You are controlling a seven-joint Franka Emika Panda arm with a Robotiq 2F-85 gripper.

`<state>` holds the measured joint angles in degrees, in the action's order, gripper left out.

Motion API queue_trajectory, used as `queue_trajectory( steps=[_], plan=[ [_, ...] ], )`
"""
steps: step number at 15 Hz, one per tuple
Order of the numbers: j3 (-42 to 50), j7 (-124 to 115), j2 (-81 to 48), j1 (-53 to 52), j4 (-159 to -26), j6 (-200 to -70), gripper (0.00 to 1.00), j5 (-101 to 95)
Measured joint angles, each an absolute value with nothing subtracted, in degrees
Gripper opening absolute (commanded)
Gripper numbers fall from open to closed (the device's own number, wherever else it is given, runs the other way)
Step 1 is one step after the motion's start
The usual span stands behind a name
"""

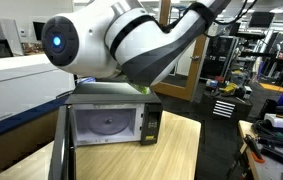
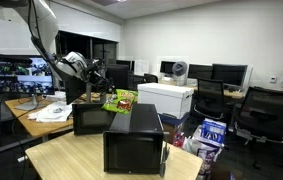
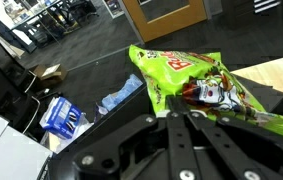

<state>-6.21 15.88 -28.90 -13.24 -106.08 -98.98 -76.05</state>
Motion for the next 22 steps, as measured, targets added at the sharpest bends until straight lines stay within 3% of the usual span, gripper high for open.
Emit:
queue_trajectory(
  steps=[10, 11, 14, 22],
  plan=[
    [-4.71, 14.65, -32.46, -12.66, -102.55, -97.0, 0.0, -78.17],
    [-4.68, 14.64, -32.76, -12.59, -102.17, -96.91, 0.26, -78.19],
    [-4.67, 14.62, -33.59, -12.22, -100.99, -96.59, 0.4, -78.19],
    [-5.35, 14.51, -35.4, -11.96, -99.1, -96.09, 0.93, -77.15]
  ],
)
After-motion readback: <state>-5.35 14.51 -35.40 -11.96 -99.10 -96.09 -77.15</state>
